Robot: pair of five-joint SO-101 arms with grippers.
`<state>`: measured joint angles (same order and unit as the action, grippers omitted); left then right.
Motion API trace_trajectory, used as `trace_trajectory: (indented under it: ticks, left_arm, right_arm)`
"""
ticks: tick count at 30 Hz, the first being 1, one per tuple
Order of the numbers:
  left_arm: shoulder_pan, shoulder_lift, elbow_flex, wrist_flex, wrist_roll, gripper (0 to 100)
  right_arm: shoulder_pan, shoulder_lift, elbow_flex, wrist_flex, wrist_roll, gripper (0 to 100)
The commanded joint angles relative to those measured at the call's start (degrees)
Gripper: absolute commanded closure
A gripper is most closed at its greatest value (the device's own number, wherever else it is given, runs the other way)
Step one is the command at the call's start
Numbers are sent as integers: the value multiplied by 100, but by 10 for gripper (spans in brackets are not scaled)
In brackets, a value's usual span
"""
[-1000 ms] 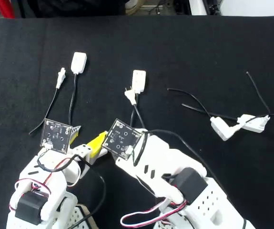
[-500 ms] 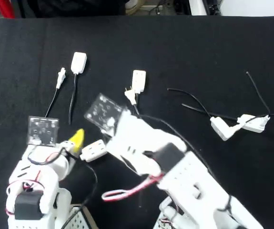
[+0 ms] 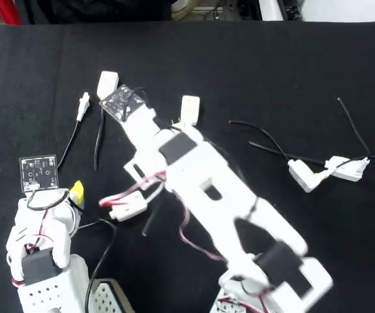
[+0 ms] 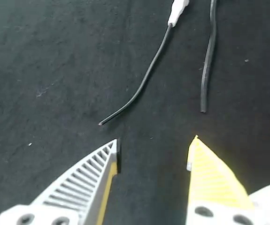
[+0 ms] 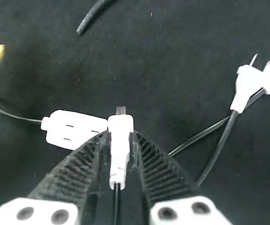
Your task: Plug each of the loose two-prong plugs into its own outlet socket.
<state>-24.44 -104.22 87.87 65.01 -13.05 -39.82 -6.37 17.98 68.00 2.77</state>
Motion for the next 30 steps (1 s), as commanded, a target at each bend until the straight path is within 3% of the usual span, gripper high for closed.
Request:
trace_trajectory:
  ticks: [1,15,22,30]
  left_arm:
    - [-233,-18,-22,-97,-97,759]
    - [-303,-9,136,-105,-149,759]
    - [-303,-9,163,-88,-378,759]
    - [-303,-9,163,-88,-387,759]
  right_arm:
    - [-193,453,-629,308,-290,987]
    - [-897,629,-699,835,-1099,983]
    - [-879,989,-444,826,-1547,973]
    - [-870,1393,-857,1090,-1538,987]
